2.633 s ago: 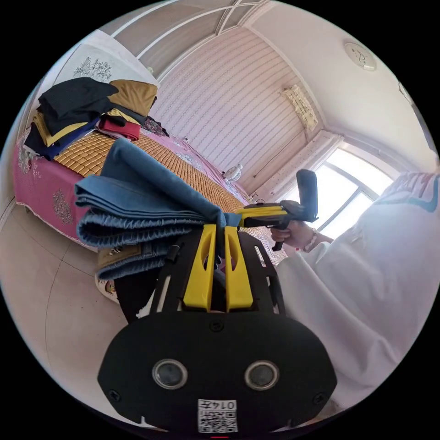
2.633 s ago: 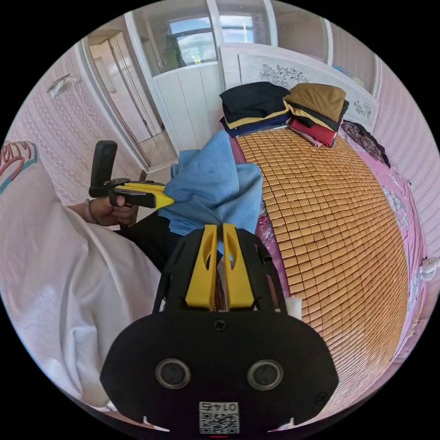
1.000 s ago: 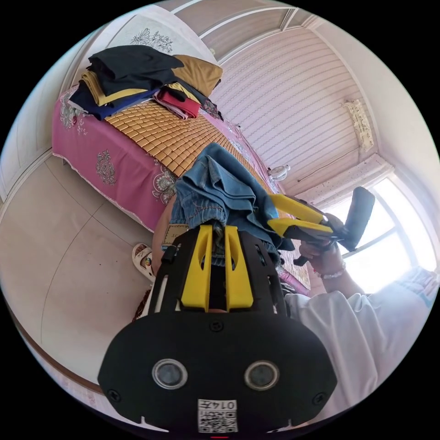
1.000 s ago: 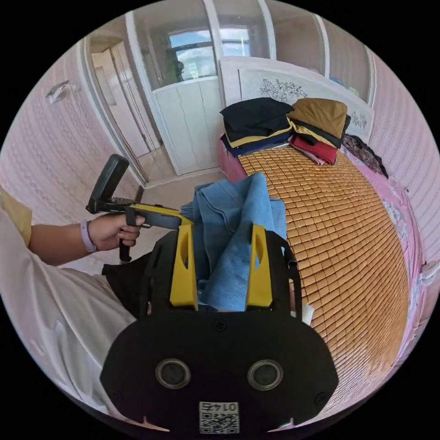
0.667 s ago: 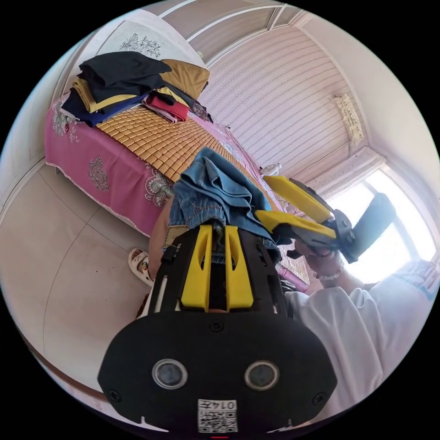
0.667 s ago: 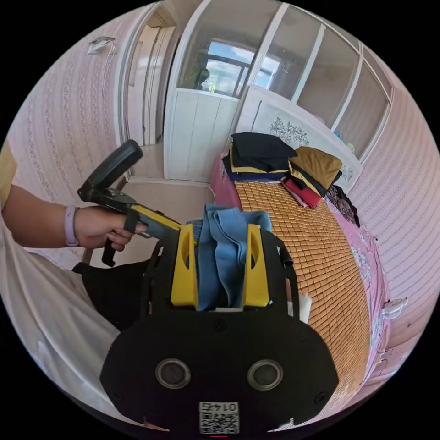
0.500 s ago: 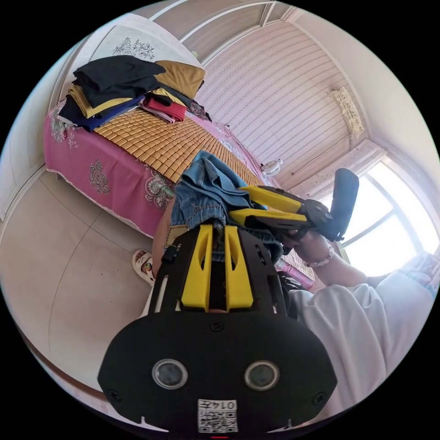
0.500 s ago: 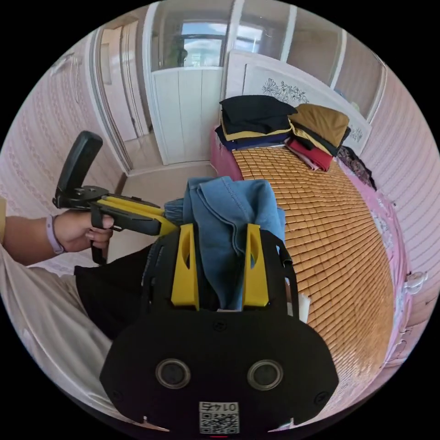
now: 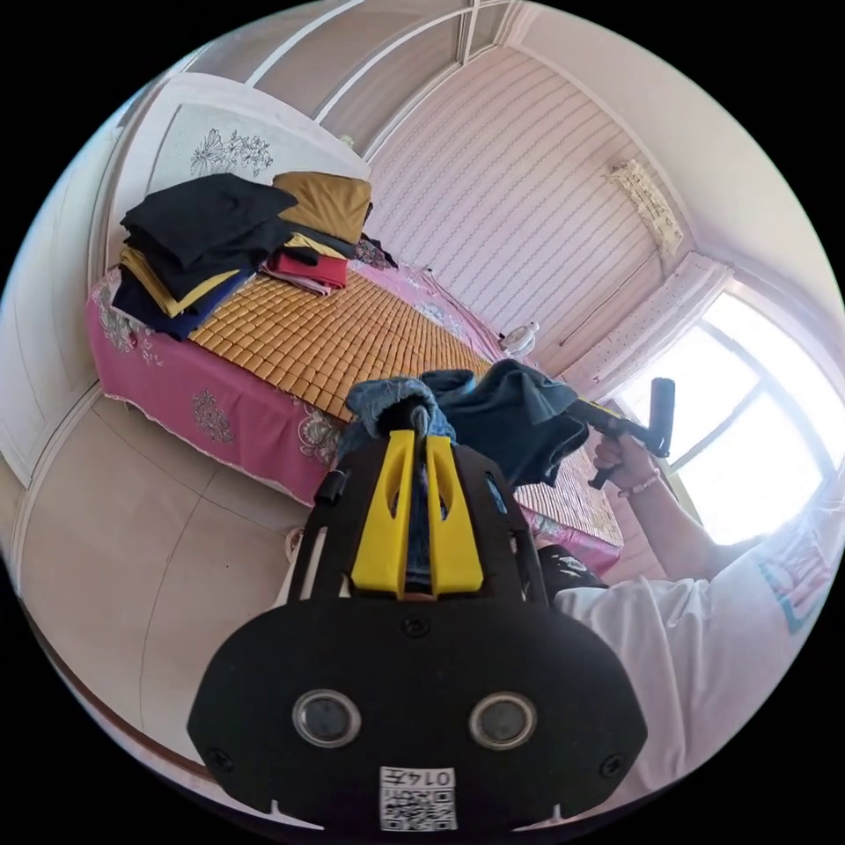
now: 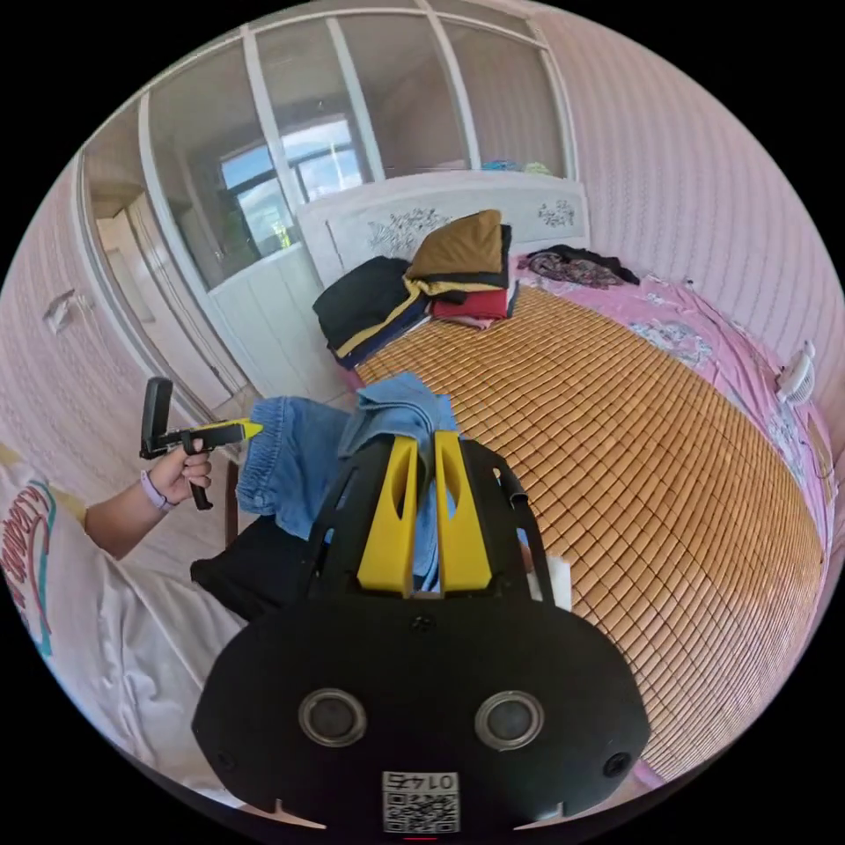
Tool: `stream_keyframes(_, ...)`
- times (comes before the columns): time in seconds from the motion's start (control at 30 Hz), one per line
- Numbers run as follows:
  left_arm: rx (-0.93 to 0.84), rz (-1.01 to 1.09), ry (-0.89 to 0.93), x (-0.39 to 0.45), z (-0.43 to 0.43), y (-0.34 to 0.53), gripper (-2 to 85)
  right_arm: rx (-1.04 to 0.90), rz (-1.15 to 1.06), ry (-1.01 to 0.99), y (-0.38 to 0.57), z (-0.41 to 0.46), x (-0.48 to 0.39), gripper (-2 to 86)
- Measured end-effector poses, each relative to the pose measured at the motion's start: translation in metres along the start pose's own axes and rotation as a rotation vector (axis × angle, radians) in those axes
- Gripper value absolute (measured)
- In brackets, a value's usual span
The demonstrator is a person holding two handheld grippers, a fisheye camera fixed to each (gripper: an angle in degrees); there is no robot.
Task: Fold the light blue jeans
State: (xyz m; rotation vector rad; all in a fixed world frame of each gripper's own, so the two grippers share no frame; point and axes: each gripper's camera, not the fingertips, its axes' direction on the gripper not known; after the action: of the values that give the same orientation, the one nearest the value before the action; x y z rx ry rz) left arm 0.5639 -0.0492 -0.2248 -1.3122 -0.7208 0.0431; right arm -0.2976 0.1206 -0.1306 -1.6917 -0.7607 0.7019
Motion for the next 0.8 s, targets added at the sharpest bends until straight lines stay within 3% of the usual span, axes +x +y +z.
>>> stream_keyframes(0.1,0.064,0.047,-0.039,-0.003,-0.027,-0.033,-0.6,0.19,0.116,0.028,0.024,-0.071,0.045,2.6)
stream_keyframes(0.4,0.264,0.171,-0.083,0.002,-0.099,-0.13,-0.8,0.441,0.276,0.341,0.112,-0.203,0.093,2.4)
stream_keyframes(0.63,0.337,0.239,-0.097,0.011,-0.102,-0.201,-0.8,0.455,0.356,0.449,0.163,-0.215,0.116,2.3)
stream_keyframes(0.8,0.288,0.251,-0.089,0.019,-0.027,-0.257,-0.9,0.424,0.487,0.488,0.205,-0.191,0.164,2.3)
